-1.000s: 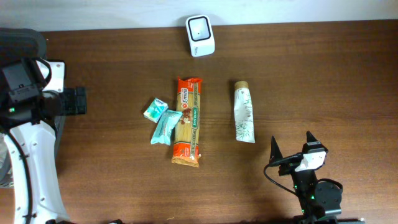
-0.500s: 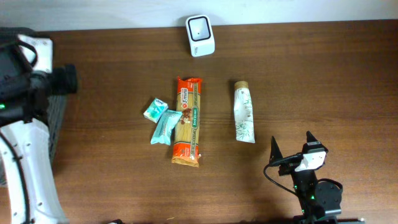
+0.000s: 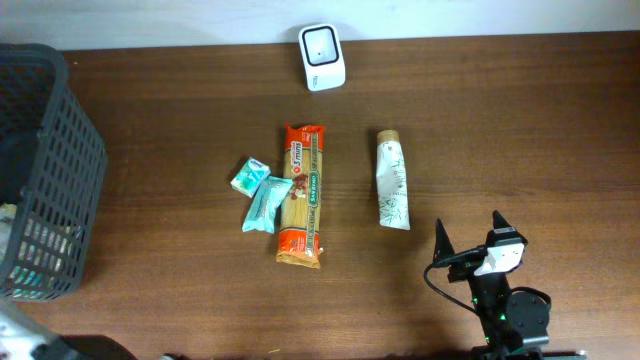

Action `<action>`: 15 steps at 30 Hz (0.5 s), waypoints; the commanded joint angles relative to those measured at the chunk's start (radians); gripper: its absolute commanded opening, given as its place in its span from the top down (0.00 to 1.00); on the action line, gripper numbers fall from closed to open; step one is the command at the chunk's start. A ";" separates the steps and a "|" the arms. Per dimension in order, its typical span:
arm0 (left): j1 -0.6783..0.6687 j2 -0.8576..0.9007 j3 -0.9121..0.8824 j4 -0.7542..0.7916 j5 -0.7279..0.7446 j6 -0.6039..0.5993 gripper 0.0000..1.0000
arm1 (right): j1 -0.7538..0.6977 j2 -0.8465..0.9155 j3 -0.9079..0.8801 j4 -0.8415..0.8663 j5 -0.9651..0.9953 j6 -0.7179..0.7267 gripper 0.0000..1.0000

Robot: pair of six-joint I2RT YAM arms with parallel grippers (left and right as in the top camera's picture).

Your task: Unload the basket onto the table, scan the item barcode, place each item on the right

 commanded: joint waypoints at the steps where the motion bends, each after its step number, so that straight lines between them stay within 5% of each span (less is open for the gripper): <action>1: 0.033 0.095 0.000 -0.062 0.050 -0.013 0.03 | -0.006 -0.006 -0.005 -0.003 -0.005 0.001 0.01; 11: 0.035 0.273 -0.139 -0.047 -0.045 -0.013 0.25 | -0.006 -0.006 -0.005 -0.004 -0.005 0.001 0.01; 15: 0.035 0.320 -0.164 -0.003 -0.074 -0.012 0.22 | -0.006 -0.006 -0.005 -0.003 -0.005 0.001 0.01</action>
